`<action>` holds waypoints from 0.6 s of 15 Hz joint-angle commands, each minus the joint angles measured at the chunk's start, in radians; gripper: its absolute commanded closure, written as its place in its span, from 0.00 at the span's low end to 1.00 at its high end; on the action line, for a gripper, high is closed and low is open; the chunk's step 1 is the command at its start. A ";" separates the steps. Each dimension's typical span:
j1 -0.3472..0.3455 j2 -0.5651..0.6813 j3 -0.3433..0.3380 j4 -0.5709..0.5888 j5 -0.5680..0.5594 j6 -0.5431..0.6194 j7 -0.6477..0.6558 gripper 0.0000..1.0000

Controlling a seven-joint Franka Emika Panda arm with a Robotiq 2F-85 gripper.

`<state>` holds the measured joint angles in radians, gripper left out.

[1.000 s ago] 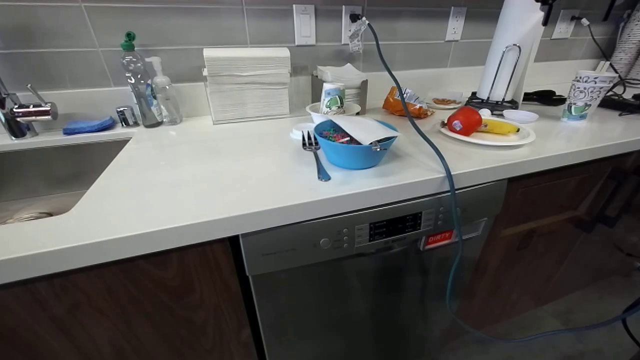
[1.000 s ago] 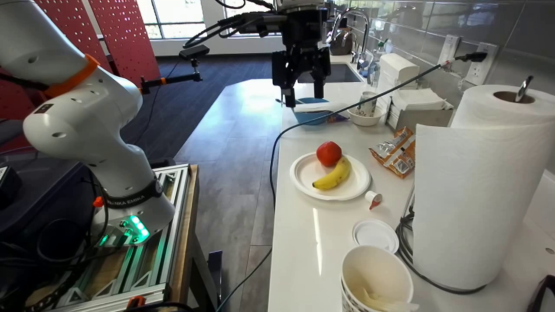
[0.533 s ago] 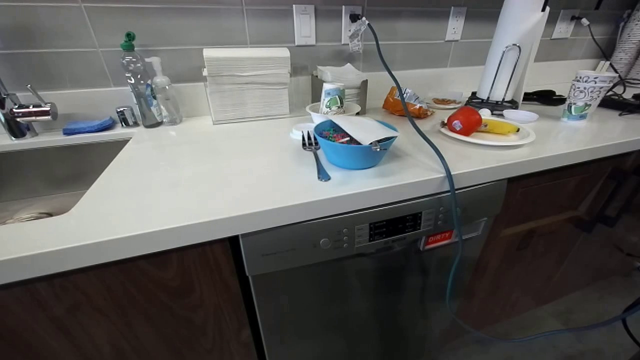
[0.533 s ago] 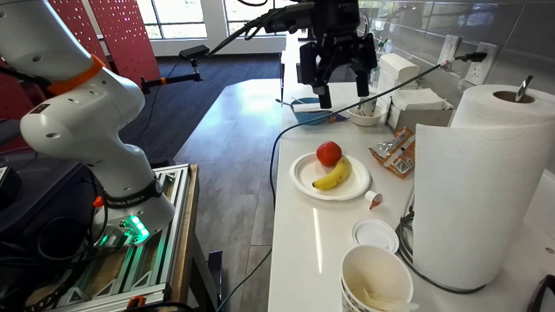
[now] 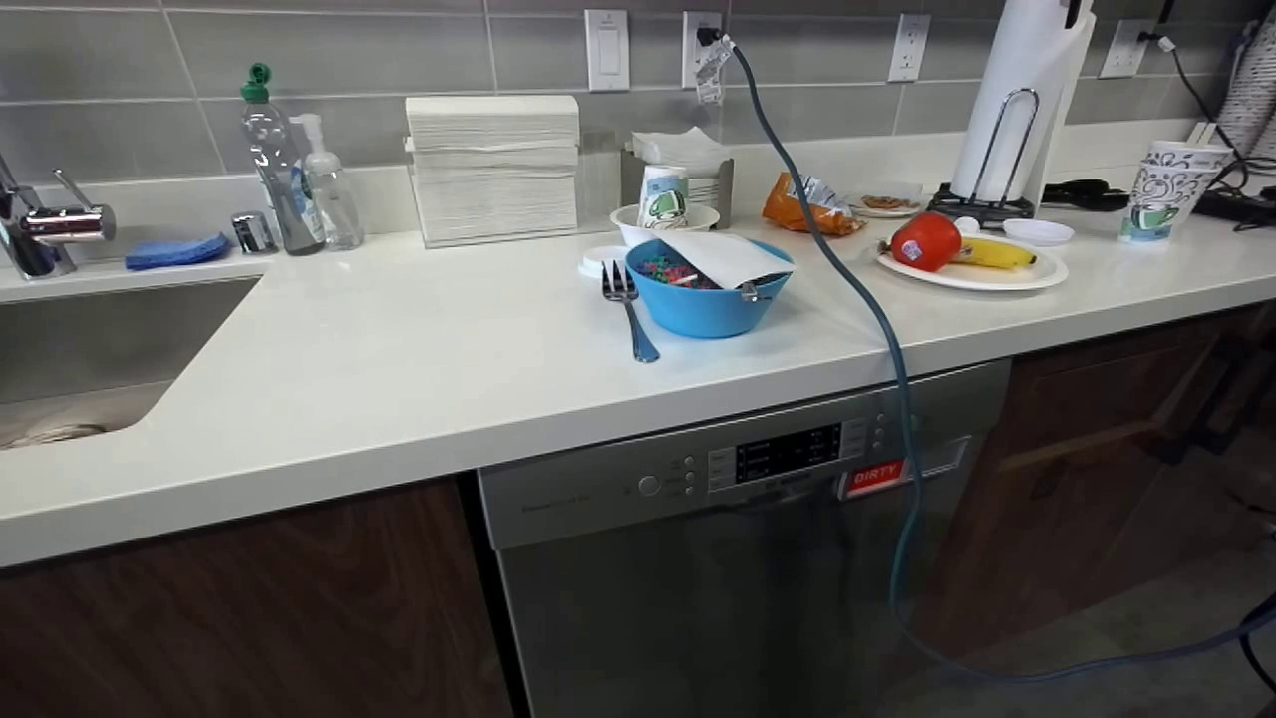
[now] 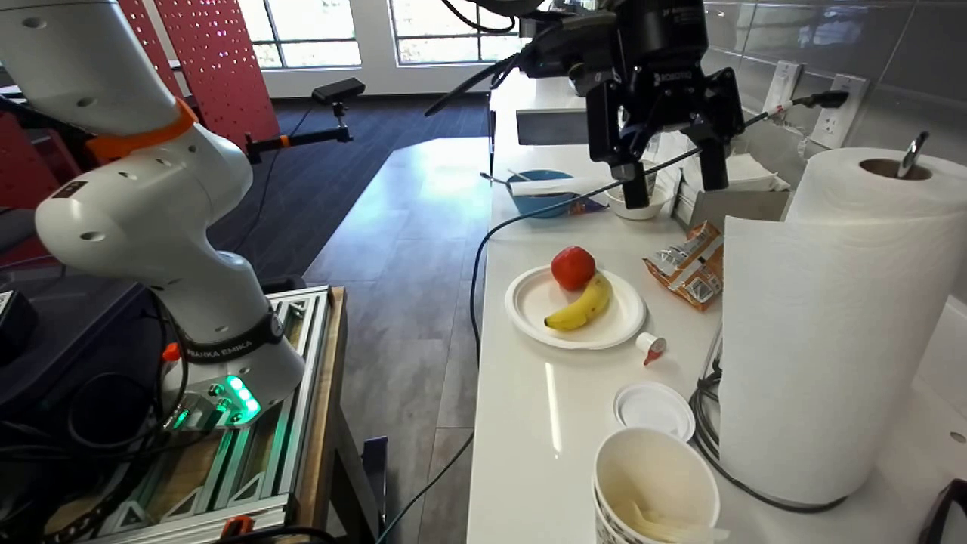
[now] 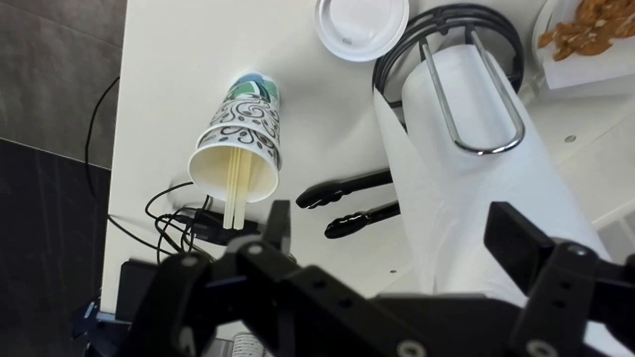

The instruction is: Tear a piece of paper towel from the roll and place it on top of the coffee cup on the left.

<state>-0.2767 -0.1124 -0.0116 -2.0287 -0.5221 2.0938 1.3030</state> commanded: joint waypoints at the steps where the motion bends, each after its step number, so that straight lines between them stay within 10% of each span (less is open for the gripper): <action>1: 0.032 0.079 -0.042 0.061 -0.070 0.019 0.089 0.02; 9: 0.075 0.138 -0.095 0.093 -0.120 0.052 0.152 0.70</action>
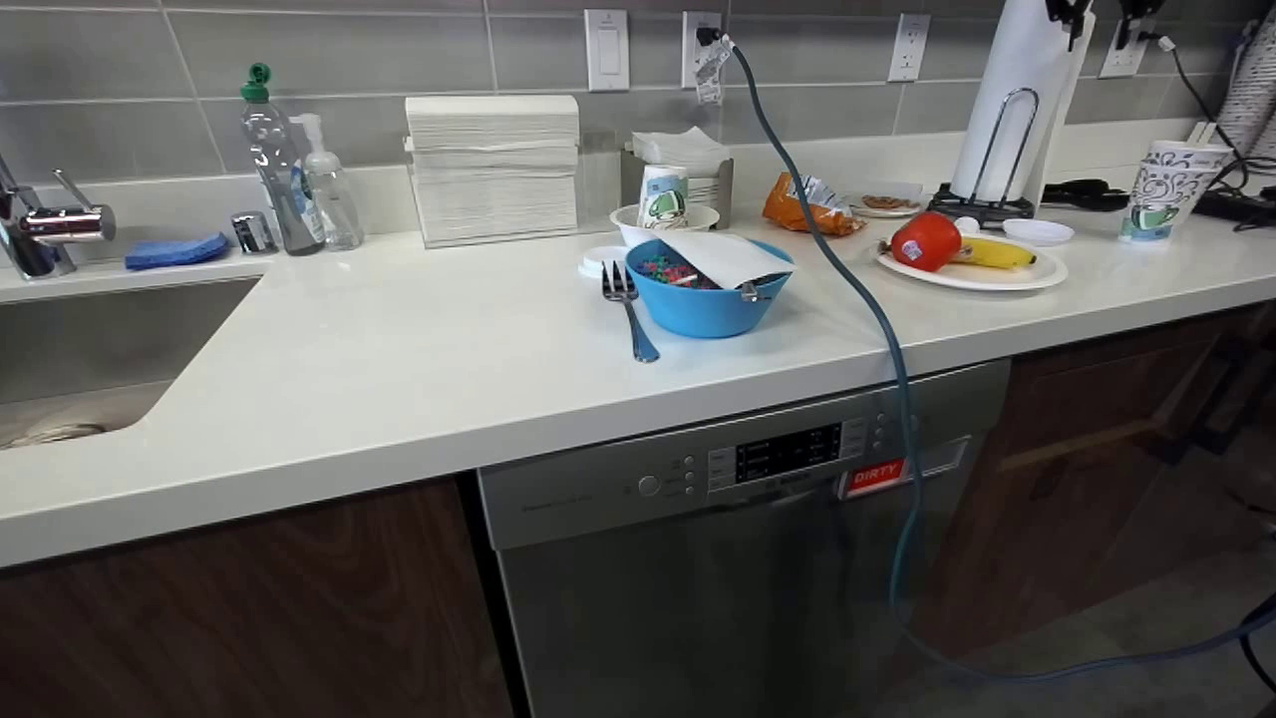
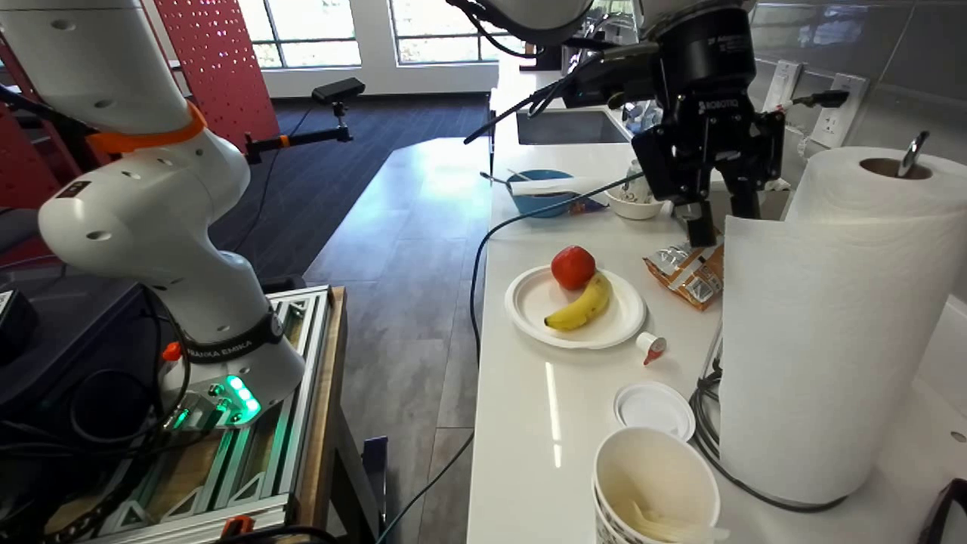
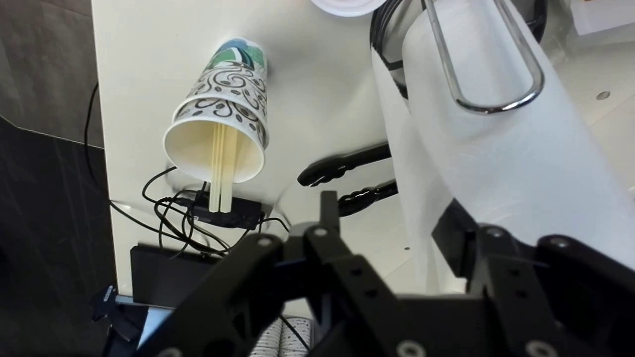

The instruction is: Tear a piece of paper towel from the roll and place it on top of the coffee cup on the left.

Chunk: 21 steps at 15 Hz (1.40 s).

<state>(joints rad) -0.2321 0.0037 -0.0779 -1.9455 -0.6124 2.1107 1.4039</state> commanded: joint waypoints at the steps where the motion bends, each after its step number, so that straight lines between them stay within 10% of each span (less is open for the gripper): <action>1: 0.036 0.021 -0.031 0.005 -0.028 0.043 0.052 0.77; 4: 0.051 0.015 -0.032 -0.005 -0.017 0.056 0.035 0.99; 21: 0.117 0.030 -0.018 -0.046 -0.040 0.043 -0.044 1.00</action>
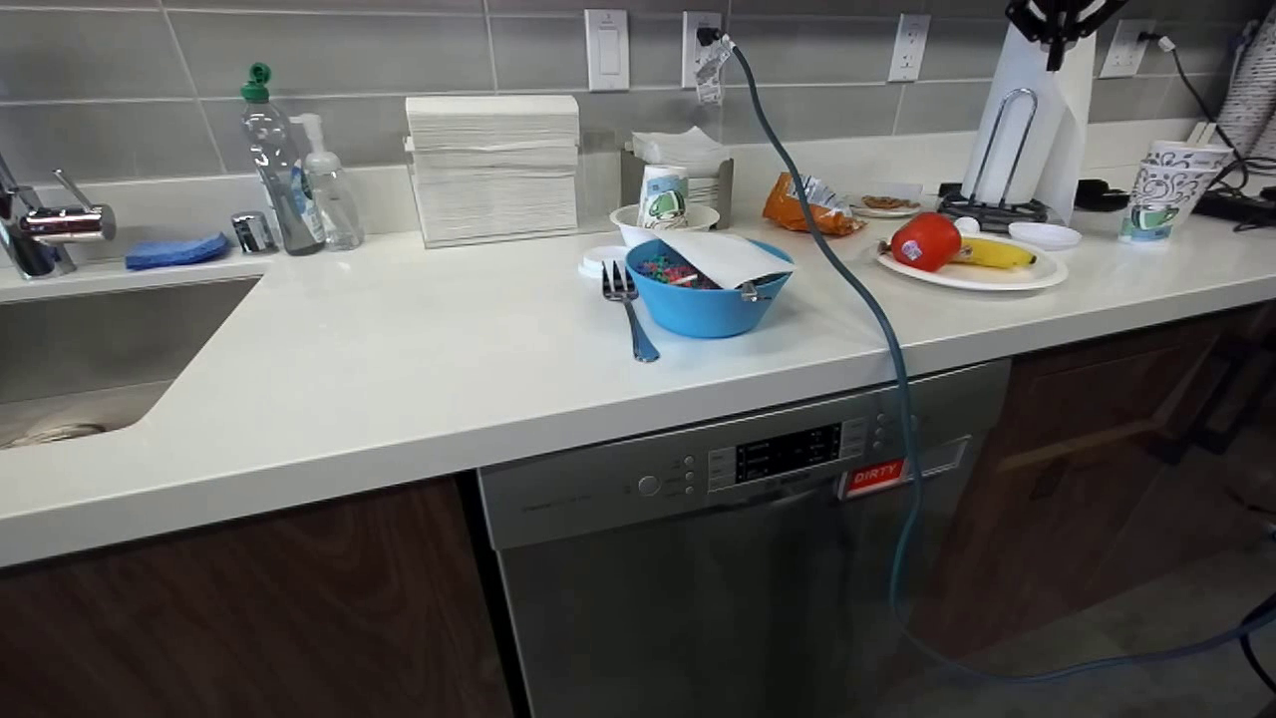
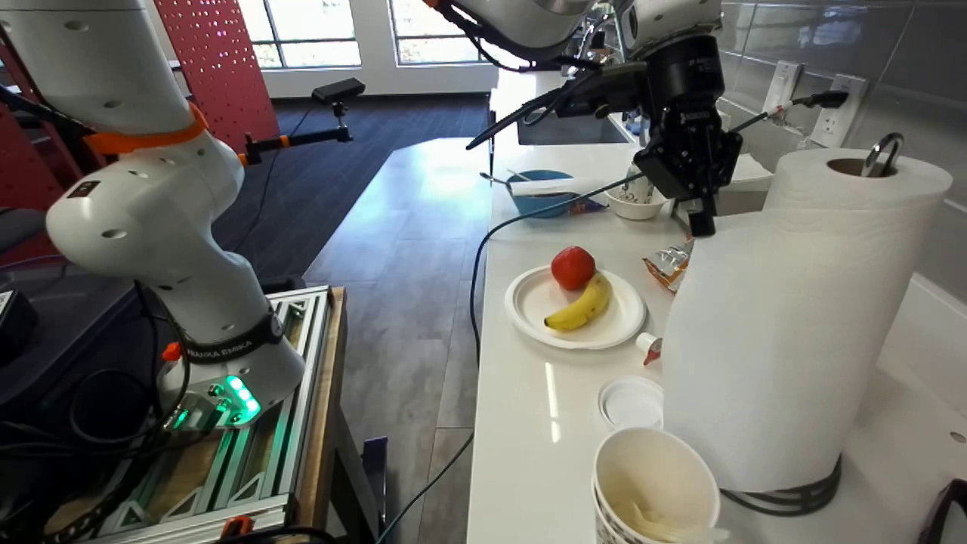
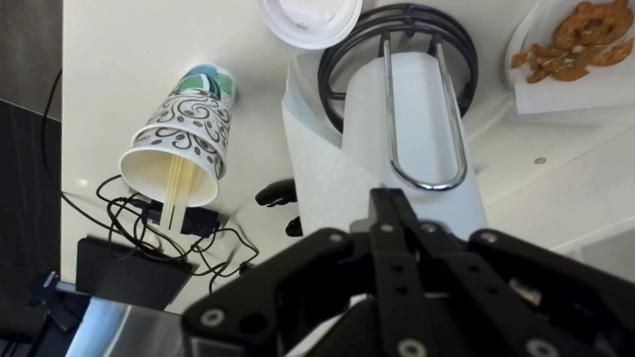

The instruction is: Tear a piece of paper towel from the roll and place it on top of the coffee cup on the left.

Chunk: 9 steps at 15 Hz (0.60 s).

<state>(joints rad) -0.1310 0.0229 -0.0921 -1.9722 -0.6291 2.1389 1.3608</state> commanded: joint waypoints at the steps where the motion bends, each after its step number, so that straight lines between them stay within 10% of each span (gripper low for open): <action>1: 0.018 0.014 -0.004 -0.020 -0.029 0.016 -0.002 1.00; 9: 0.039 0.048 -0.002 -0.016 -0.036 0.022 -0.031 1.00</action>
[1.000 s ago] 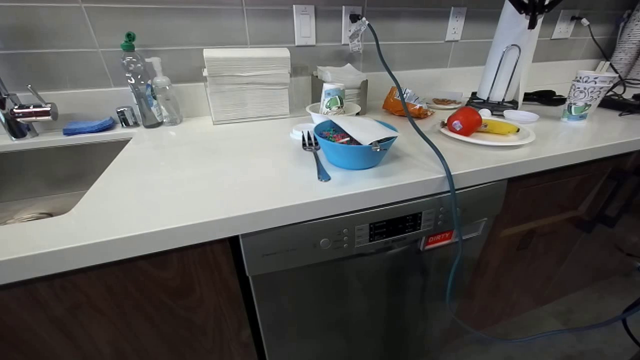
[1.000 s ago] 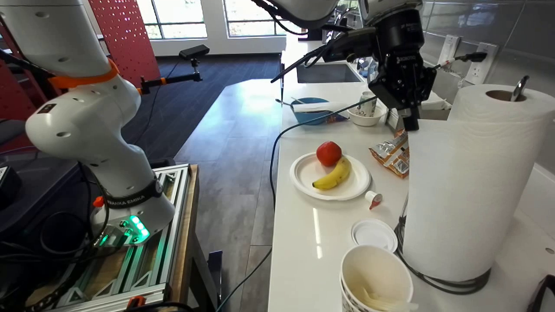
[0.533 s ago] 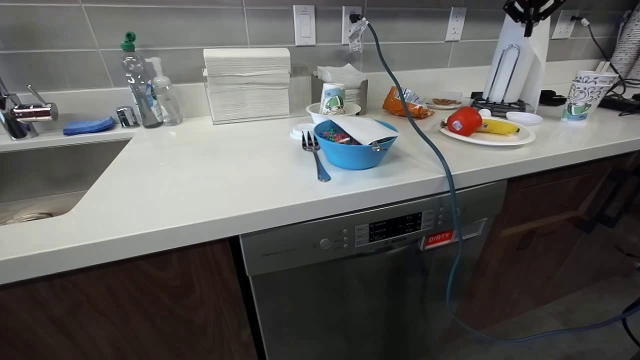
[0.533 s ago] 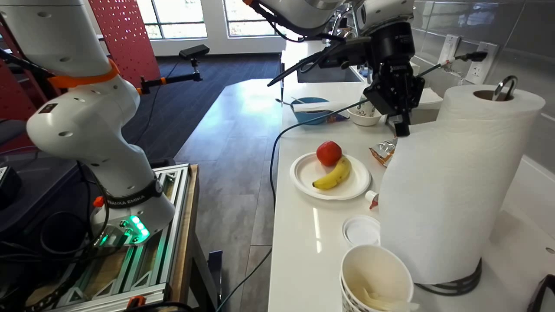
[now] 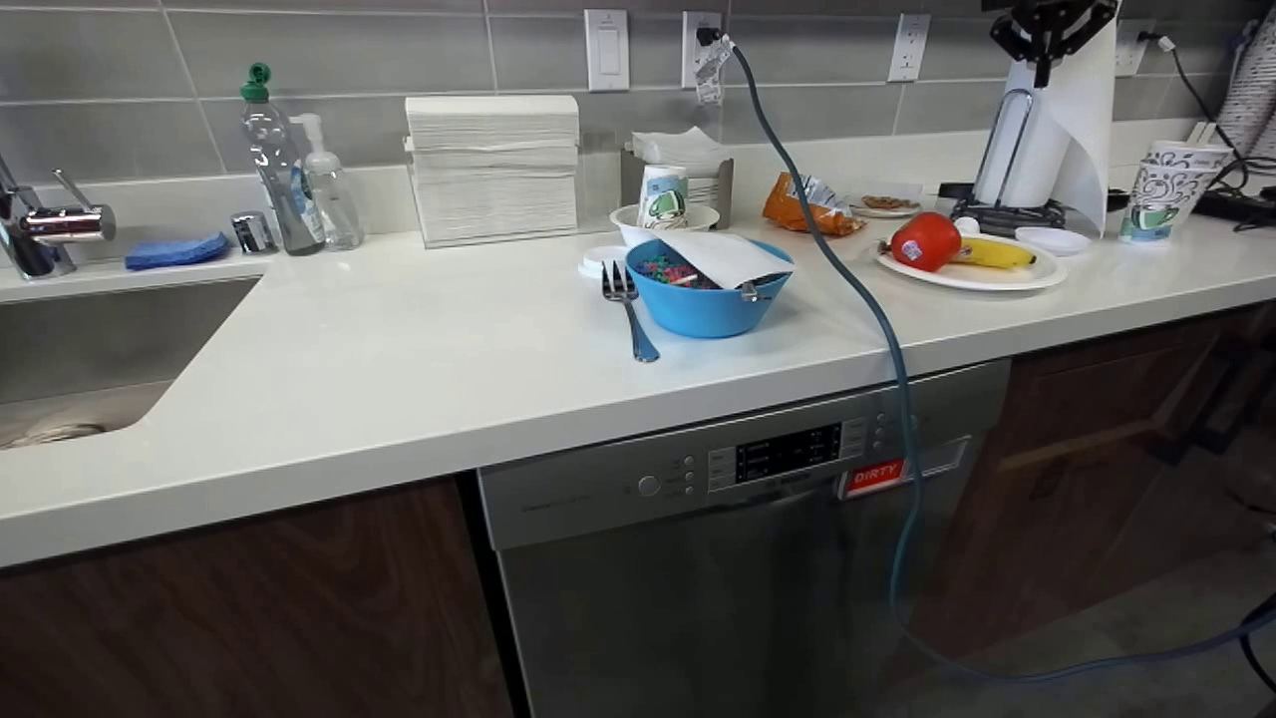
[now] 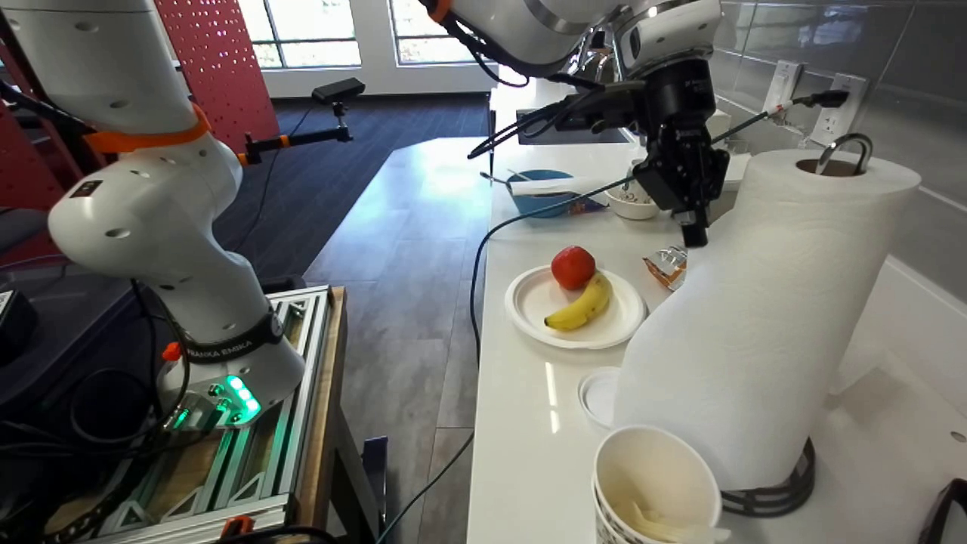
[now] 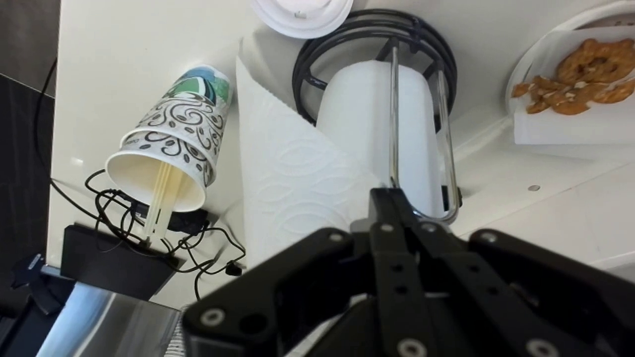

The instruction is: Tear a piece of paper towel from the roll and place it on top of the coffee cup on the left.

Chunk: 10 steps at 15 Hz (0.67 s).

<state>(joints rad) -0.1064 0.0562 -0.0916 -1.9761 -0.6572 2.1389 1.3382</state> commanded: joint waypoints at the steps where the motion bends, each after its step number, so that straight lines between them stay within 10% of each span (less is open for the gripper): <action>1: 0.016 0.019 -0.002 -0.013 0.000 0.026 -0.021 1.00; 10: 0.022 0.045 -0.007 -0.013 0.014 0.048 -0.086 1.00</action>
<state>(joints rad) -0.0900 0.0860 -0.0909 -1.9762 -0.6567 2.1394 1.2720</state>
